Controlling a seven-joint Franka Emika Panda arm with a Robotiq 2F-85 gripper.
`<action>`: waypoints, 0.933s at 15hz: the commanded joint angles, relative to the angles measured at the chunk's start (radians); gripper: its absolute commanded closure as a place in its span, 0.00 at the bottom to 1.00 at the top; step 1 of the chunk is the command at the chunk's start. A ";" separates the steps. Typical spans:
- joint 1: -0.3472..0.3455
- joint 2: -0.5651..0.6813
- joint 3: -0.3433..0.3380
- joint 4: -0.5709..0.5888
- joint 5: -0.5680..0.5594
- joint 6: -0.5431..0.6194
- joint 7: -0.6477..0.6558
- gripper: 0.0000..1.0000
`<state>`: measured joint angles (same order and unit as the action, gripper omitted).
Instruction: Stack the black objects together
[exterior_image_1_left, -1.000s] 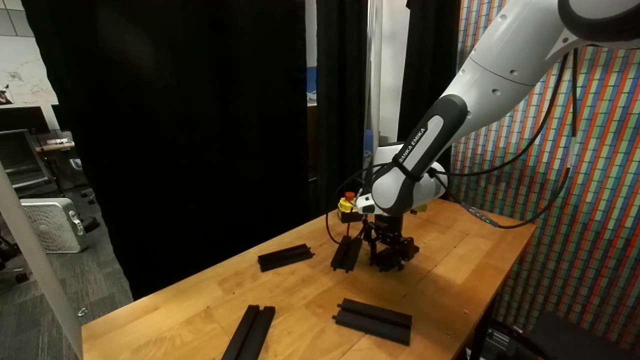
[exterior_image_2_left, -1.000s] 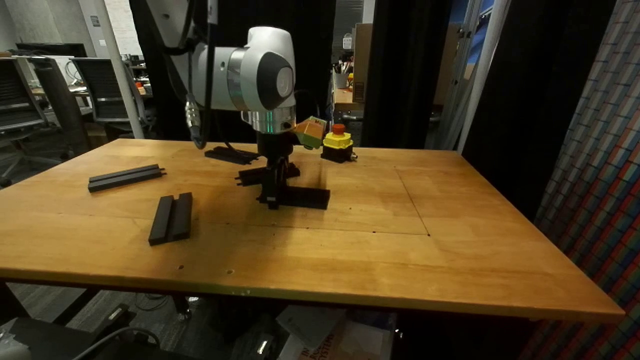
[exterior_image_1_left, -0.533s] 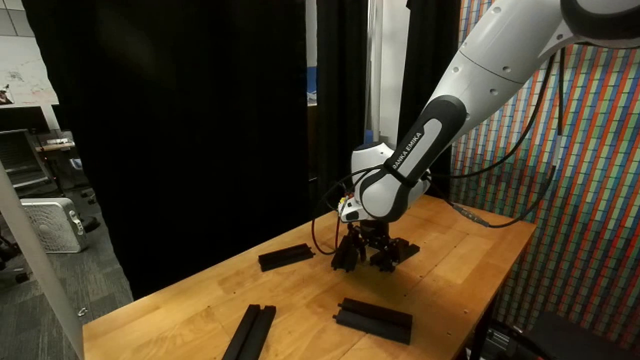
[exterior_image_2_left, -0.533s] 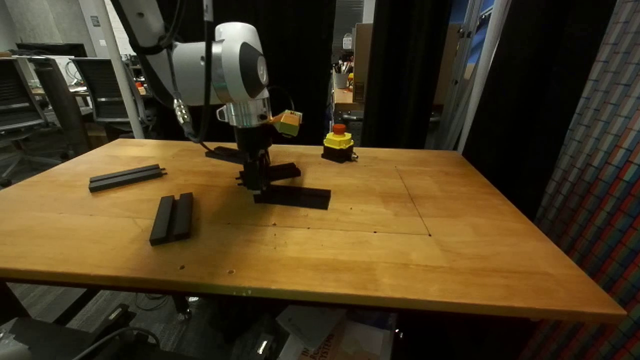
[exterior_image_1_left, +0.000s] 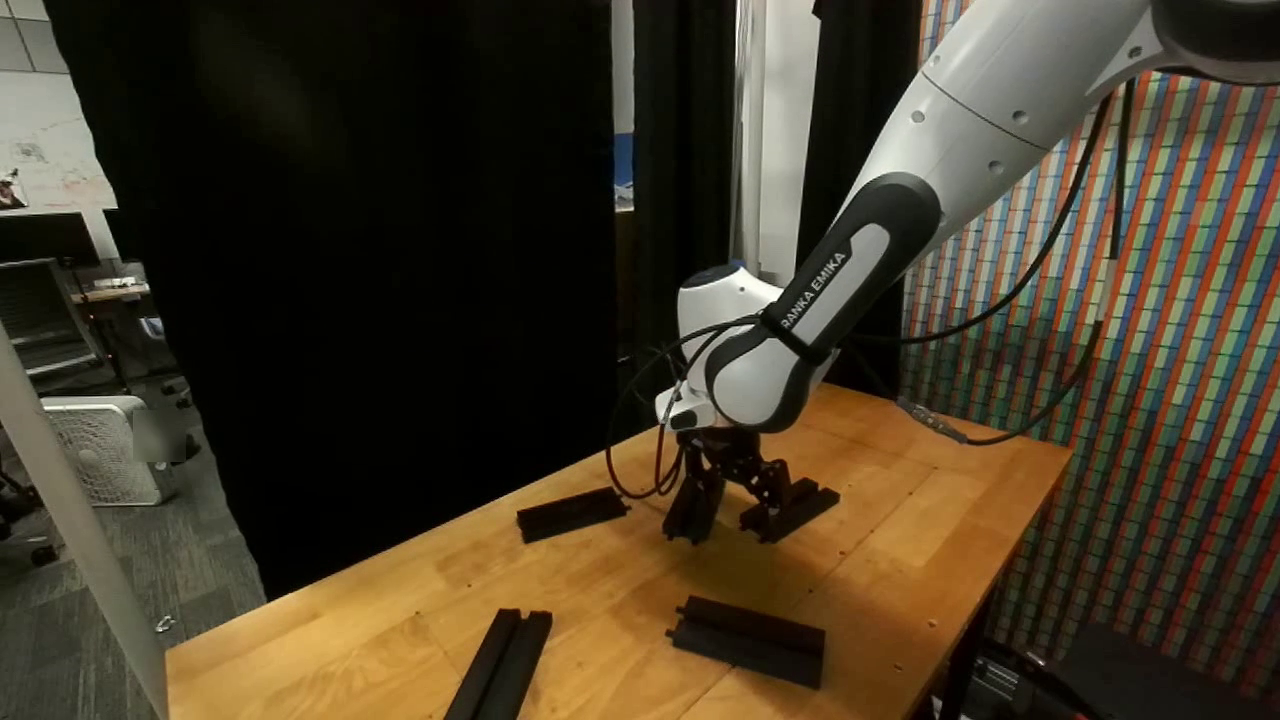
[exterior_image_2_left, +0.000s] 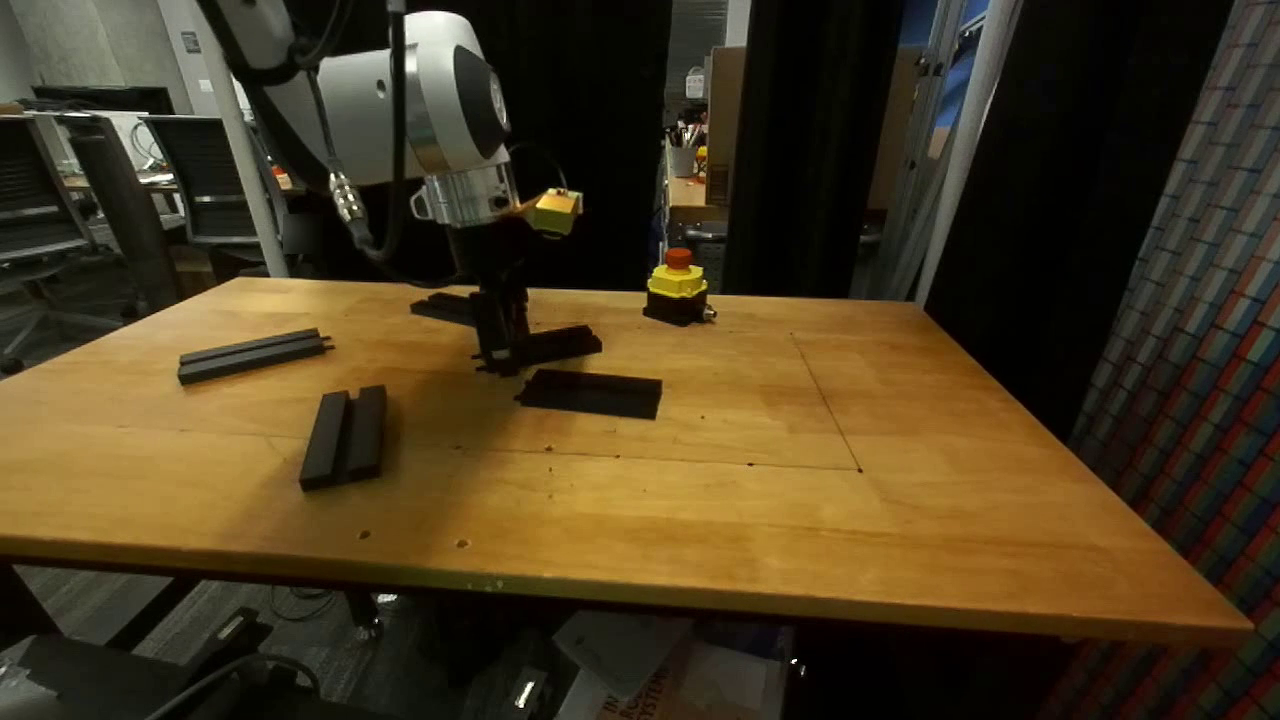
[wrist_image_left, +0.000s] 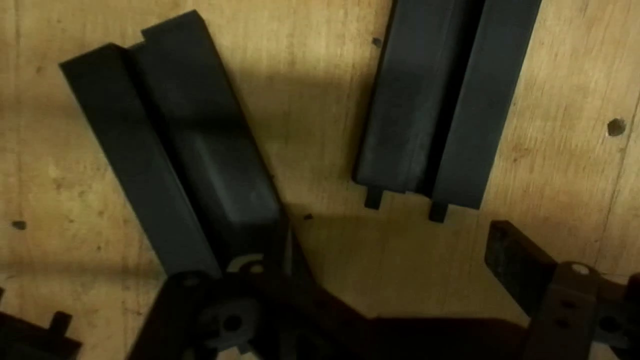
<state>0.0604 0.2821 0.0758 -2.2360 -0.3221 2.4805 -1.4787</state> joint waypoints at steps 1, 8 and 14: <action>-0.008 -0.015 0.011 0.040 -0.008 -0.019 -0.014 0.00; -0.015 0.081 0.025 0.187 0.011 -0.048 -0.147 0.00; -0.033 0.177 0.049 0.288 0.052 -0.083 -0.256 0.00</action>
<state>0.0516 0.4080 0.0980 -2.0213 -0.3025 2.4327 -1.6664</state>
